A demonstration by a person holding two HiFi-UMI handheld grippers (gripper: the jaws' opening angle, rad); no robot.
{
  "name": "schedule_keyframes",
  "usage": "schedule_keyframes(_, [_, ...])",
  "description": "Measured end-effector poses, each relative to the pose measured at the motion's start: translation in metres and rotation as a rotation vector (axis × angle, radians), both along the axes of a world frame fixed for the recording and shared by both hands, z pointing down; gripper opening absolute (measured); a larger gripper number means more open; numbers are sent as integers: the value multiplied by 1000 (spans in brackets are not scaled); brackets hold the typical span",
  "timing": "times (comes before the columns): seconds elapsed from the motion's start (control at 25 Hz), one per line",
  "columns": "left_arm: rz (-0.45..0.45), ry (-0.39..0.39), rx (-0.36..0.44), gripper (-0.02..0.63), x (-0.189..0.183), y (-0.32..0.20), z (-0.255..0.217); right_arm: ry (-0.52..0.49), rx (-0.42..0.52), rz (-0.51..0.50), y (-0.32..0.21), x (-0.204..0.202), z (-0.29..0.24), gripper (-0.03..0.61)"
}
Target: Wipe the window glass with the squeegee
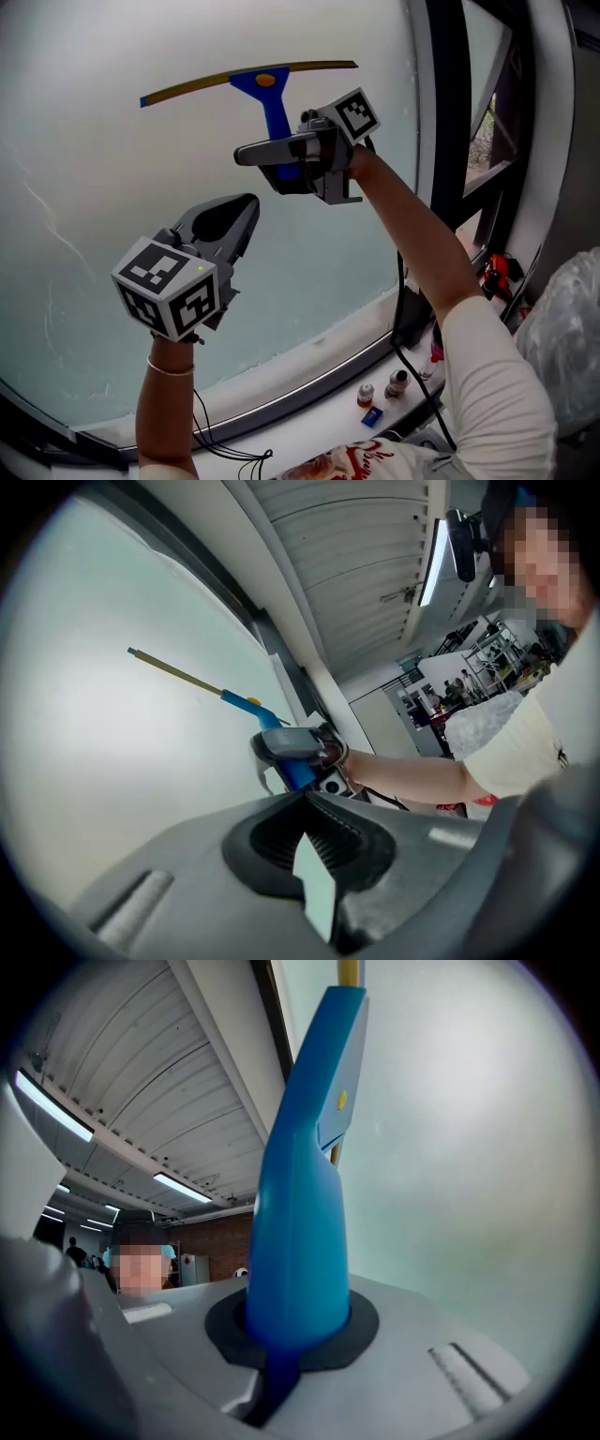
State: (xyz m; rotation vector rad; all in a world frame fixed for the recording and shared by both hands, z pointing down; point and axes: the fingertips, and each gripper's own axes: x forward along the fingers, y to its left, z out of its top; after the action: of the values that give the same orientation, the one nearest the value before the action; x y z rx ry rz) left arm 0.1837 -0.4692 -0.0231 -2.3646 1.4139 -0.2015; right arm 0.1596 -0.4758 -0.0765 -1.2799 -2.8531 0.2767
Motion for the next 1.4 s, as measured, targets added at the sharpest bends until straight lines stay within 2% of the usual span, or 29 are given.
schedule_keyframes(0.2, [6, -9, 8, 6, 9, 4, -3, 11, -24, 24, -14, -5, -16, 12])
schedule_keyframes(0.4, [18, -3, -8, 6, 9, 0, 11, 13, -29, -19, -20, -9, -15, 21])
schedule_keyframes(0.8, [4, 28, -30, 5, 0, 1, 18, 7, -10, -29, -20, -8, -15, 29])
schedule_keyframes(1.12, [11, 111, -52, 6, -3, 0, 76, 28, -16, -43, -26, -10, 34, 35])
schedule_keyframes(1.4, [9, 138, -100, 6, 1, 9, 108, 33, -35, -44, -26, -8, 54, 43])
